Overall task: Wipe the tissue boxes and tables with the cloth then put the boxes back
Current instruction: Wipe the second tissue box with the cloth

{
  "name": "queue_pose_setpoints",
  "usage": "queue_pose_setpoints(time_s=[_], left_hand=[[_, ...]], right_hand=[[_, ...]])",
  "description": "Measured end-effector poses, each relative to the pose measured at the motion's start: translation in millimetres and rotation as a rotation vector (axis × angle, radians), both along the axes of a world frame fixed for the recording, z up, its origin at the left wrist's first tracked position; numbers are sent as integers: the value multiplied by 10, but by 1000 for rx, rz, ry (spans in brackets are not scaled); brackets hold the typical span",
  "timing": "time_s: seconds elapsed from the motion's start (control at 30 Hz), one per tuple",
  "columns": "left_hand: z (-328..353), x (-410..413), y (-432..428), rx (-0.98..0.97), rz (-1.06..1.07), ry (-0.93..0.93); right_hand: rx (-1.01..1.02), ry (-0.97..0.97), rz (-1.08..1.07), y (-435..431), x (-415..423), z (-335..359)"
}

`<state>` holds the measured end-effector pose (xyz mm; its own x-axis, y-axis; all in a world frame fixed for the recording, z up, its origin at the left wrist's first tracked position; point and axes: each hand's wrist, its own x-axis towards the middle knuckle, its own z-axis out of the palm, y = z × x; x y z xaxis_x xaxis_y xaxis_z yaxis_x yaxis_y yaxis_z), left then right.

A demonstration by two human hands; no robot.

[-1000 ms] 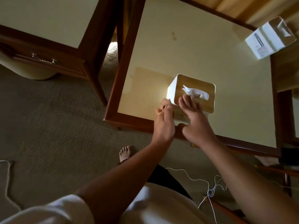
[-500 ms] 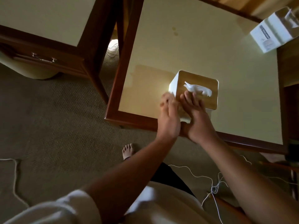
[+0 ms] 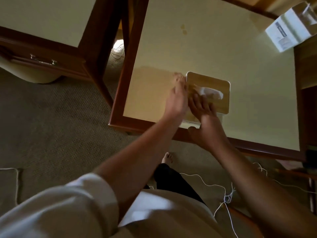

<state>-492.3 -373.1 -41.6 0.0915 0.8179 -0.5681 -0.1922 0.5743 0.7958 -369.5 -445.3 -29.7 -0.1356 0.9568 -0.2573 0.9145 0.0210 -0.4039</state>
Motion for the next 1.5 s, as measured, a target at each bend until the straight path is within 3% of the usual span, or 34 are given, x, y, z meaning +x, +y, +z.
queue_pose_setpoints(time_s=[0.13,0.3,0.4,0.47,0.63,0.73,0.87,1.1,1.5], left_hand=[[-587,74,186,-106,-61,49],[-33,-301,-859,-71,-127,171],[-62,-494,-948,-122,-41,32],[-110,-583,-879,-180,42,-81],[-175,-729,-798,-257,225,-23],[-74,-764,-778,-219,200,-27],[22,-782,-767,-120,199,38],[-43,-779,-755,-127,359,-45],[-66,-616,-784,-83,191,-40]], right_hand=[[-27,3,3,-6,-30,48],[-36,12,-11,-20,-46,69],[6,20,-34,-19,-52,13],[81,-4,-69,-33,-66,-29],[486,-164,-193,-43,-260,-123],[554,-316,-210,-24,-285,-111],[549,-343,-129,-78,-250,-74],[526,-315,8,-438,-92,-101],[510,-151,-71,-536,45,-63]])
